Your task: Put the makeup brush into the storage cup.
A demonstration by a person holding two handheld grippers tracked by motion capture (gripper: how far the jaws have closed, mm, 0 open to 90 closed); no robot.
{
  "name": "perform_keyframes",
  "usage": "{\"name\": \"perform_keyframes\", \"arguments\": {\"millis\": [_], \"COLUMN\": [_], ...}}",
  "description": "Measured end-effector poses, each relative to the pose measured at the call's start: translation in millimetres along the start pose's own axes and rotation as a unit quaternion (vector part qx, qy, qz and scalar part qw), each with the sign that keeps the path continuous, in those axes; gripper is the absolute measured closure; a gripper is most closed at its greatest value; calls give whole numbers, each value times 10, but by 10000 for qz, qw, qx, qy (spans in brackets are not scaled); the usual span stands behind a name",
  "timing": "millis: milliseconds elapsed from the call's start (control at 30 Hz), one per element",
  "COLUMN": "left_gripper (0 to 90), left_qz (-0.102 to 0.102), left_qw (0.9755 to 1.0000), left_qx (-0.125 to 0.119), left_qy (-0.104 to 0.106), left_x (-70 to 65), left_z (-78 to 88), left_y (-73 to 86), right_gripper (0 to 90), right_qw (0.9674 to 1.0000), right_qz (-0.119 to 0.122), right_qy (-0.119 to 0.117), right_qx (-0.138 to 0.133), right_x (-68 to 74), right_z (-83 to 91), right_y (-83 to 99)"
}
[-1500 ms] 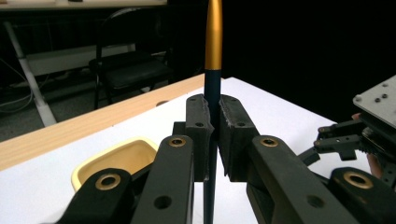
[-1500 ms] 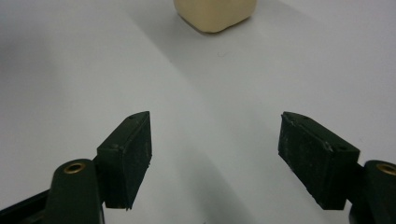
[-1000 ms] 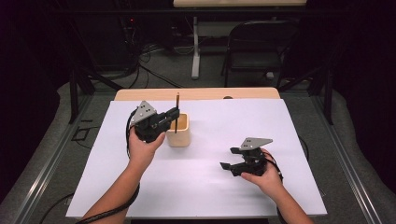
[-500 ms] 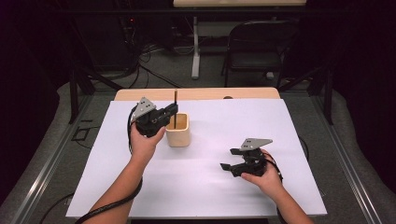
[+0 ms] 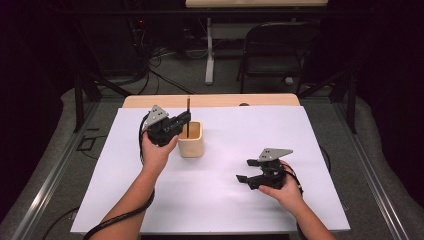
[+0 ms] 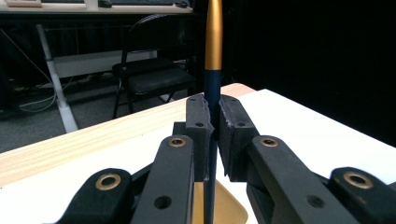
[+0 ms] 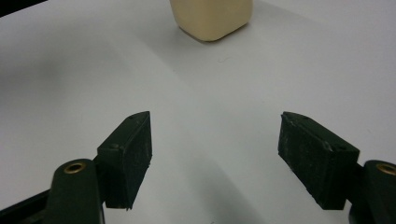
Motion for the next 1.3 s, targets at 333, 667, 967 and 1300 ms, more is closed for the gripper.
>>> {"name": "perform_keyframes", "arguments": {"millis": [333, 667, 967, 1300], "left_gripper": [831, 831, 831, 831], "left_qz": [41, 91, 122, 161], "left_qw": [10000, 10000, 9999, 9998], "left_qx": [20, 2, 37, 30], "left_qy": [13, -29, -31, -63], "left_x": [45, 113, 125, 149], "left_z": [-33, -12, -9, 31], "left_y": [81, 135, 238, 351], "right_gripper": [257, 257, 257, 257], "right_qw": [10000, 10000, 10000, 9999], "right_qz": [-26, -26, -7, 7], "right_qy": [-23, -43, -65, -105], "right_qx": [36, 39, 69, 130], "right_x": [5, 15, 15, 32], "right_z": [-14, -27, -42, -74], "right_y": [19, 23, 27, 39]}}
Point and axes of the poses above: each handheld gripper's, and its own axes: z roughly backward along the jaws, y roughly out of its underside, x roughly to its left, the point moved 5 cm from there along -z, roughly forward along the jaws, and after that the axes turned 4 degrees about z, right-handed, at the moved point
